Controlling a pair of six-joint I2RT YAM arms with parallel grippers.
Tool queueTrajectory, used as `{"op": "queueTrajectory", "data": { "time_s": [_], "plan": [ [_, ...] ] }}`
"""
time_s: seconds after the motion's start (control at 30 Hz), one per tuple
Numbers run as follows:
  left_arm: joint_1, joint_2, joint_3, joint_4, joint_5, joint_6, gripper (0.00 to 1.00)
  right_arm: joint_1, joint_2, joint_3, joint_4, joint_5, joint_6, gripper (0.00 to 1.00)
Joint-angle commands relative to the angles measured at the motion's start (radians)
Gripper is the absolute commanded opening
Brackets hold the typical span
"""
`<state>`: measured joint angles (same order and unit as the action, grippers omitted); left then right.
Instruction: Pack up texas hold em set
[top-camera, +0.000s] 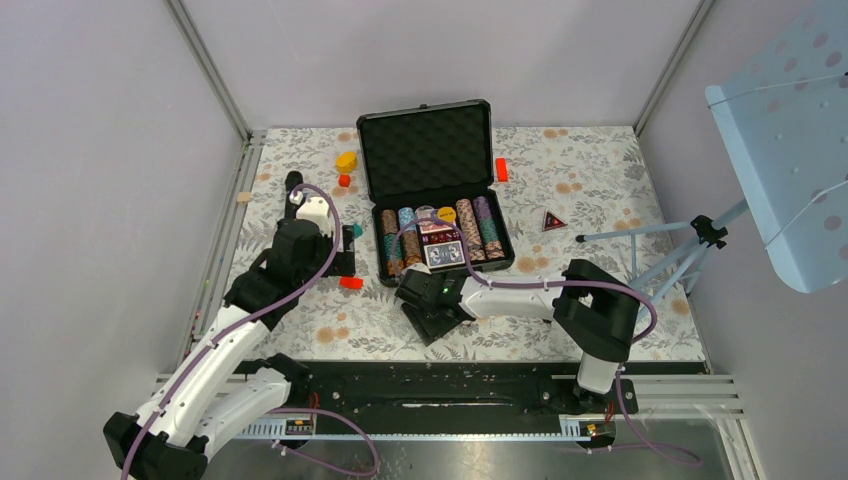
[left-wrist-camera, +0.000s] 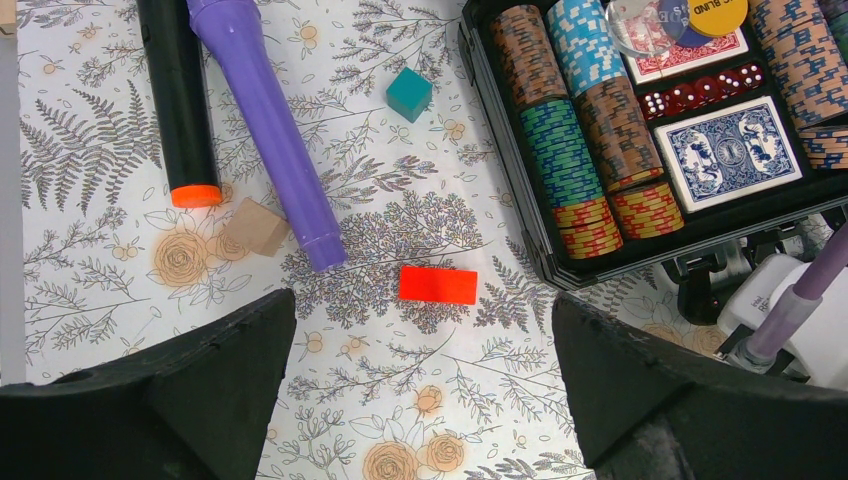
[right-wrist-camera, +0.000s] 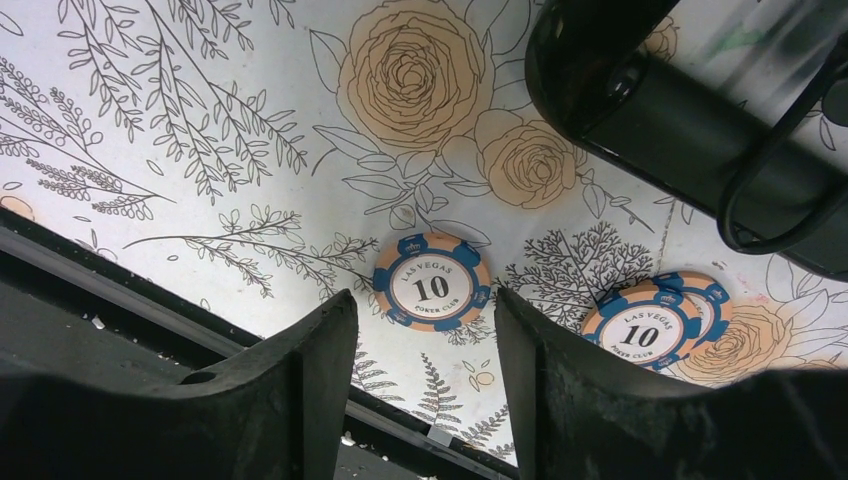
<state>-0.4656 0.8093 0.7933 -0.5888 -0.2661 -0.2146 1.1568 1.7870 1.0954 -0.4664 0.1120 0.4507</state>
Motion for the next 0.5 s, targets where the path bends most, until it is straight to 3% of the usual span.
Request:
{"op": "queueTrajectory", "data": {
  "time_s": [0.0,0.27,0.47],
  "plan": [
    [0.004,0.002,-0.002,0.040,0.008,0.000,0.99,0.016,0.025,0.011,-0.015,0.000,0.017,0.59],
    [0.004,0.002,-0.001,0.040,0.011,0.000,0.99,0.031,0.018,0.008,-0.033,0.020,0.020,0.47],
    [0.004,0.005,-0.002,0.040,0.011,0.000,0.99,0.032,-0.005,0.017,-0.034,0.044,0.018,0.47]
  ]
}}
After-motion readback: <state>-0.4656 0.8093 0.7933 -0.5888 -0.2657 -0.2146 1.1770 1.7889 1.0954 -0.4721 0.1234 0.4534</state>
